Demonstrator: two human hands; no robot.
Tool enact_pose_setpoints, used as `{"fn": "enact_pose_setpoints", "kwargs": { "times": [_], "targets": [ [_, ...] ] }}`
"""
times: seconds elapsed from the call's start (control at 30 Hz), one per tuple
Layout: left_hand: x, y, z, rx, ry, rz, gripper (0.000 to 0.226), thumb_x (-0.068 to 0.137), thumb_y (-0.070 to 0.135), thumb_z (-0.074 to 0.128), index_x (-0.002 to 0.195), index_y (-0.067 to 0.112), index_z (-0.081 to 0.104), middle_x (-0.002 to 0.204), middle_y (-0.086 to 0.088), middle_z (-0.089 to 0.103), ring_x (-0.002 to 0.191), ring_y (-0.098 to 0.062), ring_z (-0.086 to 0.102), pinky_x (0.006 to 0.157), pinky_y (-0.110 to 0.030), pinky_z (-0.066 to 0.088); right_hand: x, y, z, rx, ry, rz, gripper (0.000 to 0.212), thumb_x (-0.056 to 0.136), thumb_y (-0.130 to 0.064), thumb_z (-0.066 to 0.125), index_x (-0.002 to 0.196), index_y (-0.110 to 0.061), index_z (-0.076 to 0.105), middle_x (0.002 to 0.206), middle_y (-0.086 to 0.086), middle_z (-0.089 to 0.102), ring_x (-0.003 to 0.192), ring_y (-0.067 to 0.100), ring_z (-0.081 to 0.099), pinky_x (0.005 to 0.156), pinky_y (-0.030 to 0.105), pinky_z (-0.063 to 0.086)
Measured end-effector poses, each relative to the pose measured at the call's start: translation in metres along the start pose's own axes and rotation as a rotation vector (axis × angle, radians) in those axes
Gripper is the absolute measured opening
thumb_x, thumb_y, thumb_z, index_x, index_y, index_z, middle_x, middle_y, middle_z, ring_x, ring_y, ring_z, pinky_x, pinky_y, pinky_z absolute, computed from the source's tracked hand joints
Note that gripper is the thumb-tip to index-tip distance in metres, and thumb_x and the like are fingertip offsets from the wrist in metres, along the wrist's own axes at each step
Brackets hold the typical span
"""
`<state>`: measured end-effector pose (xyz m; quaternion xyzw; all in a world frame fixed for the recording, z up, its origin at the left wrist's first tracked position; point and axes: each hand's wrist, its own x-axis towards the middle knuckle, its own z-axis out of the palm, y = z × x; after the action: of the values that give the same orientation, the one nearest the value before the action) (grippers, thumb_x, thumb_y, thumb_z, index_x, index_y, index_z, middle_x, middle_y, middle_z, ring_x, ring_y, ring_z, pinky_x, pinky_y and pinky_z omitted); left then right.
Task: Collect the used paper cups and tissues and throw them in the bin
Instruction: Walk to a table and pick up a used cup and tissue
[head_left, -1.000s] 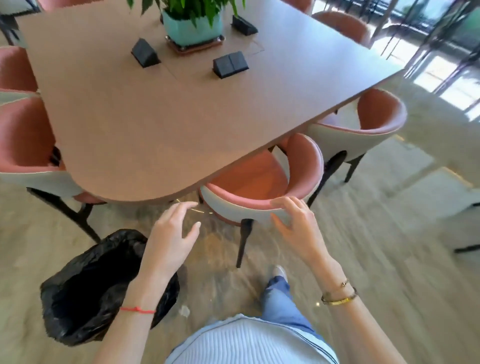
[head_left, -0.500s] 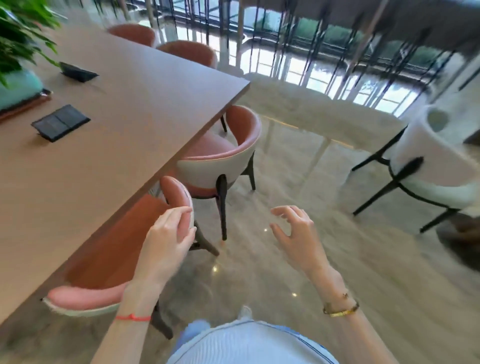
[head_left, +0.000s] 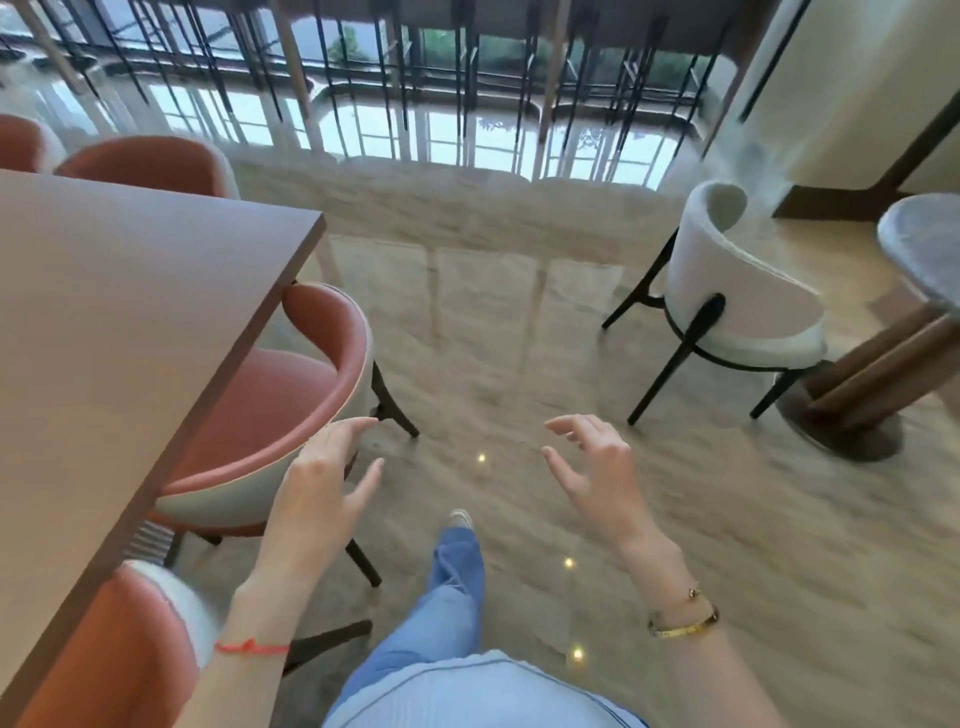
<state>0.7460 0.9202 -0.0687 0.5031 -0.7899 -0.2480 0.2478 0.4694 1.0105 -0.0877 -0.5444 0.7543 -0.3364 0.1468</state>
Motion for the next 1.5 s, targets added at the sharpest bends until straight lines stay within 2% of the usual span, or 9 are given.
{"fn": "enact_pose_setpoints", "kwargs": {
  "times": [0.1, 0.4, 0.57, 0.8, 0.97, 1.3, 1.5],
  "targets": [
    [0.081, 0.0, 0.012, -0.017, -0.001, 0.025, 0.042, 0.083, 0.016, 0.071, 0.123, 0.021, 0.058, 0.116, 0.008, 0.062, 0.109, -0.01, 0.057, 0.093, -0.024, 0.042, 0.073, 0.012, 0.0, -0.016, 0.016, 0.027, 0.021, 0.083, -0.019, 0.071, 0.103, -0.021, 0.066, 0.099, -0.012, 0.061, 0.094, 0.01, 0.056, 0.085, 0.023, 0.045],
    [0.323, 0.003, 0.043, -0.02, -0.053, 0.13, 0.045, 0.085, 0.018, 0.07, 0.127, 0.018, 0.056, 0.122, 0.004, 0.061, 0.117, -0.012, 0.055, 0.1, -0.026, 0.041, 0.287, 0.037, -0.008, -0.01, 0.081, 0.099, 0.022, 0.086, -0.023, 0.068, 0.108, -0.023, 0.064, 0.103, -0.013, 0.06, 0.101, 0.008, 0.054, 0.089, 0.024, 0.044],
    [0.433, -0.004, 0.065, -0.035, -0.078, 0.144, 0.044, 0.084, 0.018, 0.07, 0.126, 0.02, 0.056, 0.119, 0.007, 0.061, 0.113, -0.011, 0.056, 0.098, -0.027, 0.043, 0.388, 0.061, -0.004, -0.021, 0.079, 0.139, 0.022, 0.086, -0.022, 0.067, 0.109, -0.023, 0.064, 0.102, -0.014, 0.058, 0.1, 0.008, 0.054, 0.091, 0.026, 0.046],
    [0.592, -0.022, 0.102, -0.033, -0.027, 0.111, 0.042, 0.082, 0.013, 0.072, 0.122, 0.015, 0.06, 0.117, 0.002, 0.064, 0.111, -0.014, 0.059, 0.098, -0.027, 0.043, 0.562, 0.093, 0.016, -0.039, 0.037, 0.101, 0.022, 0.085, -0.017, 0.069, 0.107, -0.017, 0.066, 0.103, -0.003, 0.064, 0.098, 0.015, 0.056, 0.091, 0.027, 0.043],
    [0.72, -0.021, 0.109, -0.039, 0.05, 0.079, 0.041, 0.082, 0.011, 0.072, 0.121, 0.016, 0.06, 0.116, 0.003, 0.063, 0.11, -0.012, 0.058, 0.097, -0.021, 0.039, 0.714, 0.101, 0.019, -0.052, -0.002, 0.033, 0.023, 0.087, -0.021, 0.067, 0.11, -0.02, 0.064, 0.103, -0.01, 0.06, 0.099, 0.007, 0.054, 0.089, 0.015, 0.038],
    [0.909, -0.062, 0.099, 0.0, 0.151, -0.09, 0.041, 0.083, 0.013, 0.071, 0.122, 0.016, 0.06, 0.117, 0.003, 0.063, 0.111, -0.014, 0.058, 0.097, -0.016, 0.036, 0.96, 0.093, 0.071, -0.056, -0.124, -0.106, 0.024, 0.087, -0.023, 0.068, 0.11, -0.021, 0.063, 0.107, -0.009, 0.062, 0.101, 0.008, 0.055, 0.093, 0.022, 0.044],
    [1.034, -0.12, 0.096, 0.018, 0.174, -0.145, 0.041, 0.084, 0.013, 0.07, 0.123, 0.017, 0.059, 0.119, 0.001, 0.062, 0.112, -0.016, 0.057, 0.098, -0.022, 0.037, 1.098, 0.088, 0.136, -0.016, -0.178, -0.134, 0.024, 0.087, -0.023, 0.068, 0.11, -0.023, 0.063, 0.106, -0.012, 0.06, 0.102, 0.006, 0.054, 0.094, 0.022, 0.044]
  ]
}}
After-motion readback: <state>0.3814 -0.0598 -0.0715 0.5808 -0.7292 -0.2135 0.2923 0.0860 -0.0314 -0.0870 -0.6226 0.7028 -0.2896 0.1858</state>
